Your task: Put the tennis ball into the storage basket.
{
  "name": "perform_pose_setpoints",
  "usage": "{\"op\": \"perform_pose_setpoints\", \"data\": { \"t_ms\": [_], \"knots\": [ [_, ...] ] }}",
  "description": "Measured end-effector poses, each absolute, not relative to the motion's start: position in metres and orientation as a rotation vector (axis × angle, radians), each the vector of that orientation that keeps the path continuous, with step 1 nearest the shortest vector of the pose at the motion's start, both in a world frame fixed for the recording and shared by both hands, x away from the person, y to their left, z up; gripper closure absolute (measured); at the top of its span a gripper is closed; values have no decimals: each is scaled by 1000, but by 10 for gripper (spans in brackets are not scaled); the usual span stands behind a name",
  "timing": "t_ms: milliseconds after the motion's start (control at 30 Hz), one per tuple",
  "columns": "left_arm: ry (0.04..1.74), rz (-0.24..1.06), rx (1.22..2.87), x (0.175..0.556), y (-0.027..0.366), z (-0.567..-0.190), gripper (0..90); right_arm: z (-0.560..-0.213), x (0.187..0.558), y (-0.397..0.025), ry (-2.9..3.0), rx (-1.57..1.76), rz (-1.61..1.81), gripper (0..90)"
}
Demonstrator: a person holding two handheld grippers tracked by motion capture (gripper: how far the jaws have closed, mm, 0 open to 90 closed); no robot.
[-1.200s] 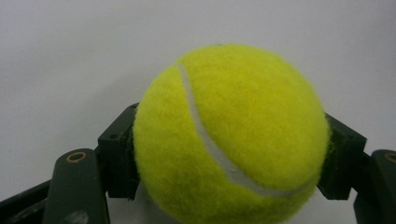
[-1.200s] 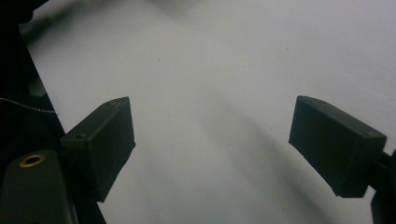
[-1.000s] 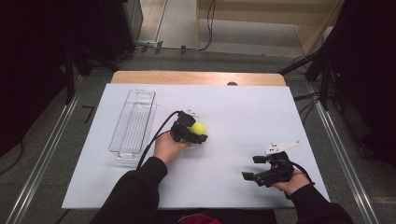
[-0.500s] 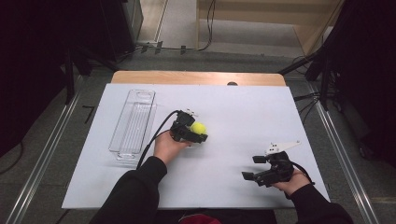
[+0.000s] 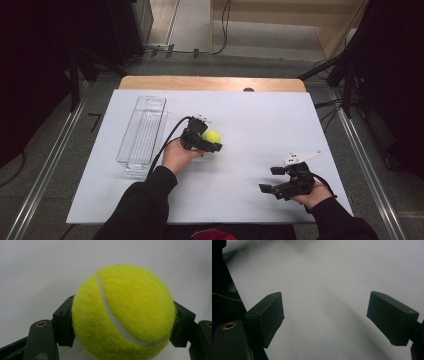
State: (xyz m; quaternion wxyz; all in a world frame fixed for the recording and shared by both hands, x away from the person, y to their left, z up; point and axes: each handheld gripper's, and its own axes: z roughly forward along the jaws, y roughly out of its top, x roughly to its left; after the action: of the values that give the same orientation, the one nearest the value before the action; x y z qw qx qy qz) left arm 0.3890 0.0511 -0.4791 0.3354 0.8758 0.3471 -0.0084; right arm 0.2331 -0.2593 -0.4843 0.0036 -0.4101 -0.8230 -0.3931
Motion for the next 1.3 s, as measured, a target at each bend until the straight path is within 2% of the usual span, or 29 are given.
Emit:
{"op": "perform_pose_setpoints", "data": {
  "t_ms": [1300],
  "knots": [
    [833, -113, 2342, 377, 64, -440, 263, -484, 233, -260, -2582, -1290, -1237, 122]
  ]
}}
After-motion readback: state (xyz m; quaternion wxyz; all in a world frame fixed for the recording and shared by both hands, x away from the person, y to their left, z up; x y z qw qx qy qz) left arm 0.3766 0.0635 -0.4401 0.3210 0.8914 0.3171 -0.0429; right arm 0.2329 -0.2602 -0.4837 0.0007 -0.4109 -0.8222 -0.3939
